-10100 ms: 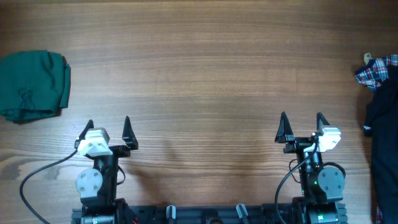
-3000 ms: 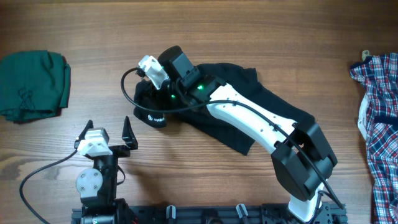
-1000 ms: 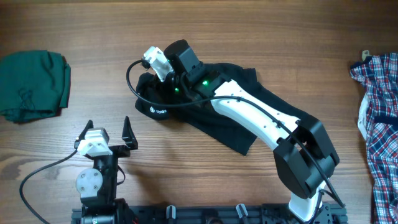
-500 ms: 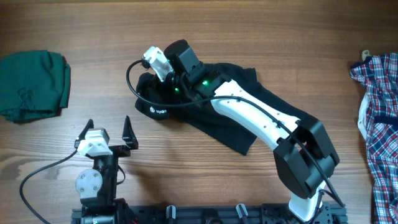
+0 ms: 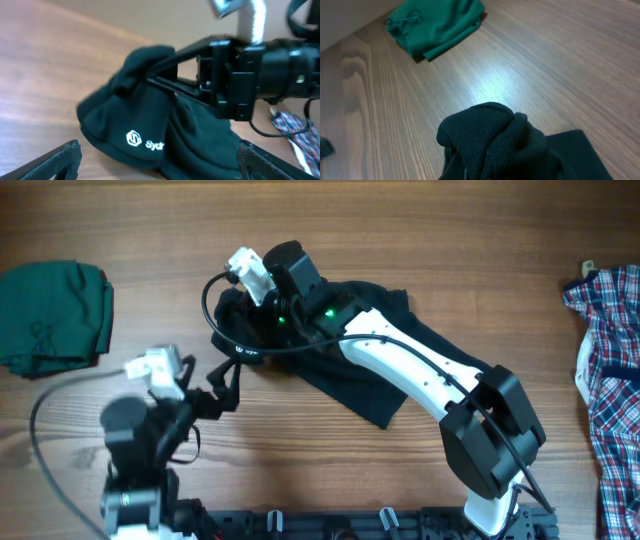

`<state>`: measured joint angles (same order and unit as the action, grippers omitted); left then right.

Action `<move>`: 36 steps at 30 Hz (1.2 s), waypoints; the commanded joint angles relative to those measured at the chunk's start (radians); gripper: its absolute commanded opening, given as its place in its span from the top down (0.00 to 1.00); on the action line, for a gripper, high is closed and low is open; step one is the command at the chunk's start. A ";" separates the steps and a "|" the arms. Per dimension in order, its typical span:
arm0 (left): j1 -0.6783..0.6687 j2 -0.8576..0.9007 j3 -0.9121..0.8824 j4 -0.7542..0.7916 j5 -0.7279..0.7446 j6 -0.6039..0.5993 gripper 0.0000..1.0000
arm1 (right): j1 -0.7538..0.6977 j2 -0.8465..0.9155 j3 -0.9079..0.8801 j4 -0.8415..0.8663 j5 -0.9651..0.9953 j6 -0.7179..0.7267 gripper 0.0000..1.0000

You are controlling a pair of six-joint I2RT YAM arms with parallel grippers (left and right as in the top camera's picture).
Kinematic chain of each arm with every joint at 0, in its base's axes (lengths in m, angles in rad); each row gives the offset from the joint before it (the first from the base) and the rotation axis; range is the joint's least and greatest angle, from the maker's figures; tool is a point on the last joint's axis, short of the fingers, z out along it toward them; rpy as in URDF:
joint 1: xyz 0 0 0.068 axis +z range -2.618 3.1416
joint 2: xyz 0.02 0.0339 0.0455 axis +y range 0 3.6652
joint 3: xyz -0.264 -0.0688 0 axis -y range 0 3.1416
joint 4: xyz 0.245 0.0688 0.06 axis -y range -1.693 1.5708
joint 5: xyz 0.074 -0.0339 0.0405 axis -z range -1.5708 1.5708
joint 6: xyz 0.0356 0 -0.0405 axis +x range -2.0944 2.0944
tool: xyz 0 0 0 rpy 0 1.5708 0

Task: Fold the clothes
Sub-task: 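Reach the left gripper over and grasp the t-shirt's logo edge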

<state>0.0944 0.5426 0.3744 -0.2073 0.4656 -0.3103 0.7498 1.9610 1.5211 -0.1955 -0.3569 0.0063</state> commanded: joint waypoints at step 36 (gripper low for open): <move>0.008 1.007 0.514 -0.094 0.205 0.385 0.42 | 0.002 -0.003 0.026 0.061 0.095 0.054 0.91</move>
<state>0.1001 1.5616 0.8764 -0.3305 0.5652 0.0635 0.7471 1.9617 1.5215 -0.1482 -0.2676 0.0486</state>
